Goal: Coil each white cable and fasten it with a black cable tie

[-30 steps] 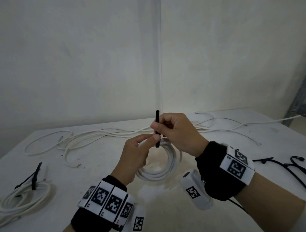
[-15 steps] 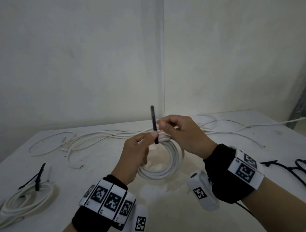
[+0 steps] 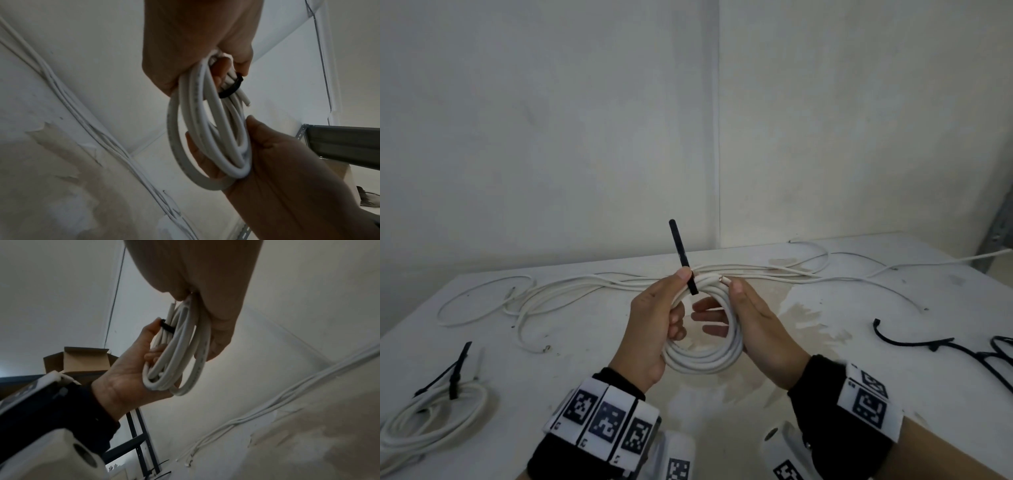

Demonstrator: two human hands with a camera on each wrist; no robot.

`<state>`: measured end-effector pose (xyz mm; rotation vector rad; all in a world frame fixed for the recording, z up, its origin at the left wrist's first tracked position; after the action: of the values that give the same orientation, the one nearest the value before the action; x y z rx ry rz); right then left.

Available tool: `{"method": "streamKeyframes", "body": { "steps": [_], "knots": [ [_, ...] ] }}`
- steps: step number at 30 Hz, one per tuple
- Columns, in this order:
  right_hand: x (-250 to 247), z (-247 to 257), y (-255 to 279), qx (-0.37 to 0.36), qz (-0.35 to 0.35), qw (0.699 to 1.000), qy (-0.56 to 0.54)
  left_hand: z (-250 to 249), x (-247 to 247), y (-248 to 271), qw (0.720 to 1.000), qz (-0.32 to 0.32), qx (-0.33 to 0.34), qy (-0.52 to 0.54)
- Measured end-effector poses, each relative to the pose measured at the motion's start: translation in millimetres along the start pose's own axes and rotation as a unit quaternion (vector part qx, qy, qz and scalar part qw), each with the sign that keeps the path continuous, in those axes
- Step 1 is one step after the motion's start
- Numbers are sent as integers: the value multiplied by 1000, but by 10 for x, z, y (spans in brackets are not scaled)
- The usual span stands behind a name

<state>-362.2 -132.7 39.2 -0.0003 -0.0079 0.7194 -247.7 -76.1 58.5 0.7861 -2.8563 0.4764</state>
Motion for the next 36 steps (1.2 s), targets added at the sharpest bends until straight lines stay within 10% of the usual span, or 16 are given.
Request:
{"method": "streamKeyframes", "body": {
  "steps": [10, 20, 36],
  "knots": [
    [-68, 24, 4, -78, -22, 990, 116, 50, -52, 4, 999, 24, -5, -34],
    [-120, 84, 2, -311, -184, 879, 311, 124, -84, 39, 997, 45, -28, -58],
    [-86, 58, 38, -59, -45, 996, 54, 97, -43, -3, 998, 42, -3, -51]
  ]
}}
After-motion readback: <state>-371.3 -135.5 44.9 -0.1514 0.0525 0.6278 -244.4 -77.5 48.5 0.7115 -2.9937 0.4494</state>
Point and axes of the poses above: each hand's wrist, its own y-axis away from the middle knuckle, its own x-axis out of the palm, z = x × y, the point moved 3 cm from there along -y, towards the middle knuckle, and after that the axes turned 15 degrees about x, right-handed, at the moved point
